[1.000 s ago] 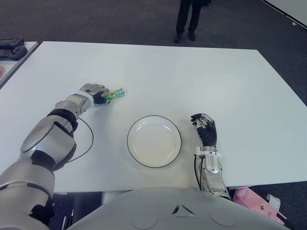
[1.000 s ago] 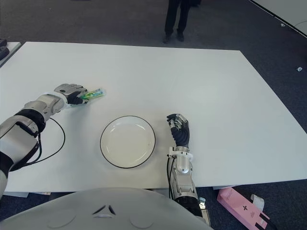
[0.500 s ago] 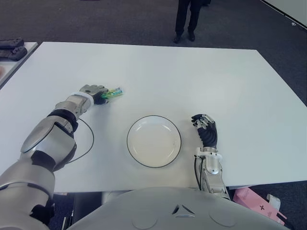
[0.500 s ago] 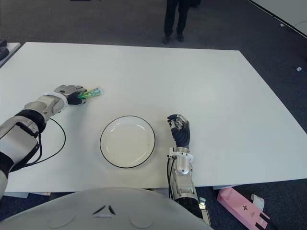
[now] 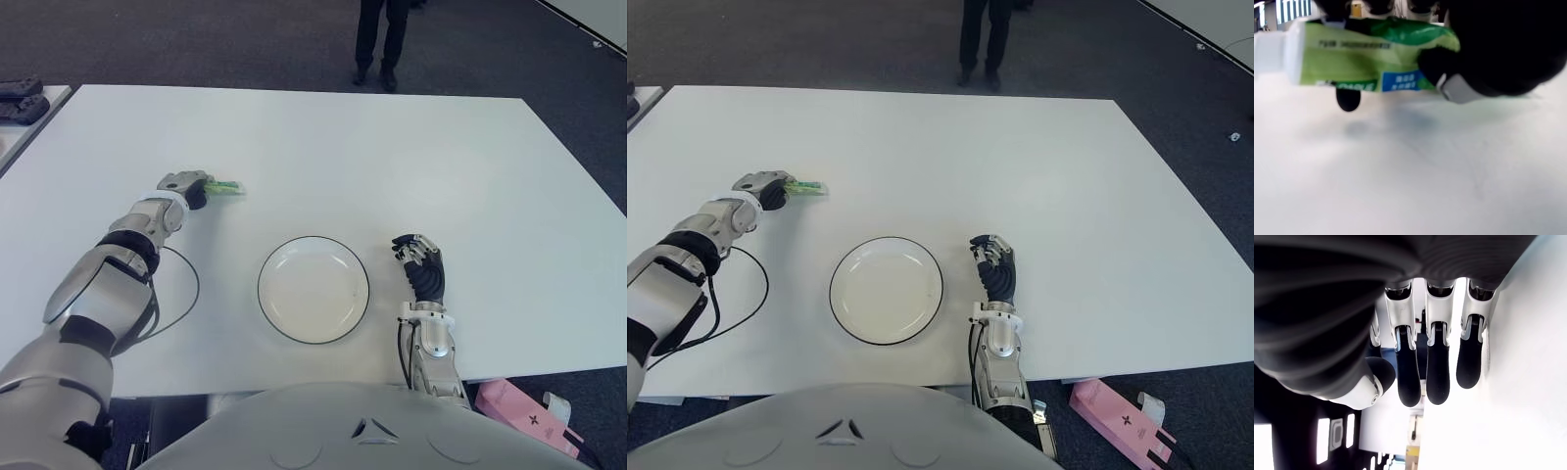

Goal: Put the toothpaste on the table into the plate.

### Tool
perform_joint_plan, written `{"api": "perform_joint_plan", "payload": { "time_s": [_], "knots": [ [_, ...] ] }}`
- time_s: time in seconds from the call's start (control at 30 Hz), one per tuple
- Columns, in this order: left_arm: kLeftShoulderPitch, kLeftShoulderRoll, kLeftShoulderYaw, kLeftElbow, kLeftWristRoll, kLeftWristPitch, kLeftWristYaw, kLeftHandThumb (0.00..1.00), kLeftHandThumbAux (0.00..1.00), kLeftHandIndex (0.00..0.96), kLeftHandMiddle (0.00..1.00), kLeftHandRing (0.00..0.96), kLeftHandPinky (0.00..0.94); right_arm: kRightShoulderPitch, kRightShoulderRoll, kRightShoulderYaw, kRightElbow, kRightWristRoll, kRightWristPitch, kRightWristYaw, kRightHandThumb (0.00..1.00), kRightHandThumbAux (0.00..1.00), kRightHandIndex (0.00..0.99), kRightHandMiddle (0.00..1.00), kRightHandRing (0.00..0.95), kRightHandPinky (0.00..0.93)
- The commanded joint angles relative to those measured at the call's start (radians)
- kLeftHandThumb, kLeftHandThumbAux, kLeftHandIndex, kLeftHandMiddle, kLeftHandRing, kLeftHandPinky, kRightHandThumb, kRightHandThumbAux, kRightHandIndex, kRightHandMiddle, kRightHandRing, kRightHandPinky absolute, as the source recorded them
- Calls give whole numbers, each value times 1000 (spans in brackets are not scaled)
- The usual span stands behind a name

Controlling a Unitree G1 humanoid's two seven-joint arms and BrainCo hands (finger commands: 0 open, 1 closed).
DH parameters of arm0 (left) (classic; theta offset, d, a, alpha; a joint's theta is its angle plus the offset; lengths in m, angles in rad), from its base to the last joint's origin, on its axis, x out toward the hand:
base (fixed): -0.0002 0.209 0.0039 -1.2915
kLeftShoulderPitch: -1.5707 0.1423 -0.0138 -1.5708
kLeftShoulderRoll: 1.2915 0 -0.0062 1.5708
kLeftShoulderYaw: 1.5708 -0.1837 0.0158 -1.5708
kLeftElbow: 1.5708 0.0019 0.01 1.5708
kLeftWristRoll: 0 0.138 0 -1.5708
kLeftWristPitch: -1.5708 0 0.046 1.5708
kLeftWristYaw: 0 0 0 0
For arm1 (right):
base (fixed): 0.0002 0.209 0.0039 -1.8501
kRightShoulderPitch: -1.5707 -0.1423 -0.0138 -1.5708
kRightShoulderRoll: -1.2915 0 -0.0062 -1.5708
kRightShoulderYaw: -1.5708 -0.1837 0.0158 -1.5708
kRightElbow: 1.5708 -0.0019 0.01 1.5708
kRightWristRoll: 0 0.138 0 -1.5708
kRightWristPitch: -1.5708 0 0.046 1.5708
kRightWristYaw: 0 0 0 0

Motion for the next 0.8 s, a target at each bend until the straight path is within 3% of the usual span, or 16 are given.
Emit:
{"api": "perform_joint_plan", "payload": {
  "time_s": [0.03, 0.8],
  "knots": [
    [95, -49, -9, 25, -2, -7, -57, 840, 668, 411, 562, 693, 692, 11, 4, 3, 10, 6, 23, 6, 711, 726, 428, 473, 456, 454],
    [115, -65, 81, 14, -95, 27, -85, 842, 672, 419, 595, 728, 722, -1, -7, -5, 24, 0, 31, 6, 711, 728, 427, 475, 460, 453]
  ]
}}
